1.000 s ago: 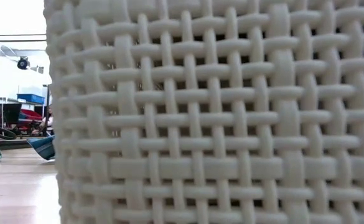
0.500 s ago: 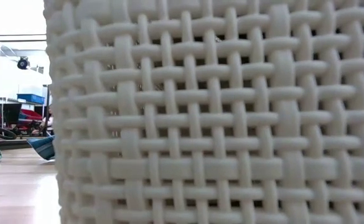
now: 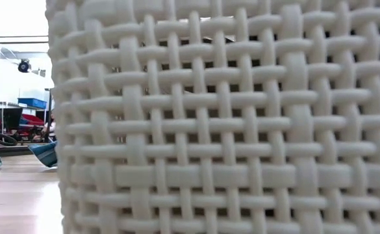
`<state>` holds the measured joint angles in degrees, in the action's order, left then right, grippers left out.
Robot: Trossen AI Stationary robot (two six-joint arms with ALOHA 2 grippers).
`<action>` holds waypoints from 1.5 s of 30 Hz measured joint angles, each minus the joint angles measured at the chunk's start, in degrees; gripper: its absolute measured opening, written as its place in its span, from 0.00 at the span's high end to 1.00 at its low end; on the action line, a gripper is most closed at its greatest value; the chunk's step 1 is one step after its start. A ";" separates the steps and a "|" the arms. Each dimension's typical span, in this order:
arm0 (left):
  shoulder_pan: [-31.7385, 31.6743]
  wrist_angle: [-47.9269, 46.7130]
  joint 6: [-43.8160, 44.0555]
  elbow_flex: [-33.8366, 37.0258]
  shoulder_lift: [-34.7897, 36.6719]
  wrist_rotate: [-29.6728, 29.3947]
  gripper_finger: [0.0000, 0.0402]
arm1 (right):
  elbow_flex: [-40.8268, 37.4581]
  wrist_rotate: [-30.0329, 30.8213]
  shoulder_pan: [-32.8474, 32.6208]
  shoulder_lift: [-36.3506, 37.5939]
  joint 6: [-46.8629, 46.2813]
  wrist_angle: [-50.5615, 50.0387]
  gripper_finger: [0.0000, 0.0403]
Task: Sort clothes
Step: Put the gray shorts into the white bin
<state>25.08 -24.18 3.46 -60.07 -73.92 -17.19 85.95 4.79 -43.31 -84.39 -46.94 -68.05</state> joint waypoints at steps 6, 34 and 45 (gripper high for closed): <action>0.11 0.34 -1.83 0.00 -1.30 4.60 0.28 | 1.63 1.29 0.04 1.31 -5.84 0.87 0.87; 2.12 5.28 -1.50 1.84 -1.43 0.15 0.28 | 6.43 1.19 20.20 -3.98 30.94 19.68 0.29; 2.12 5.29 -1.46 2.03 -1.41 -0.28 0.28 | 9.27 -9.29 22.02 -12.34 35.94 18.25 0.57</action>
<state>27.20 -18.89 2.00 -58.04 -75.33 -17.47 95.23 -4.50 -21.29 -96.73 -11.00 -49.81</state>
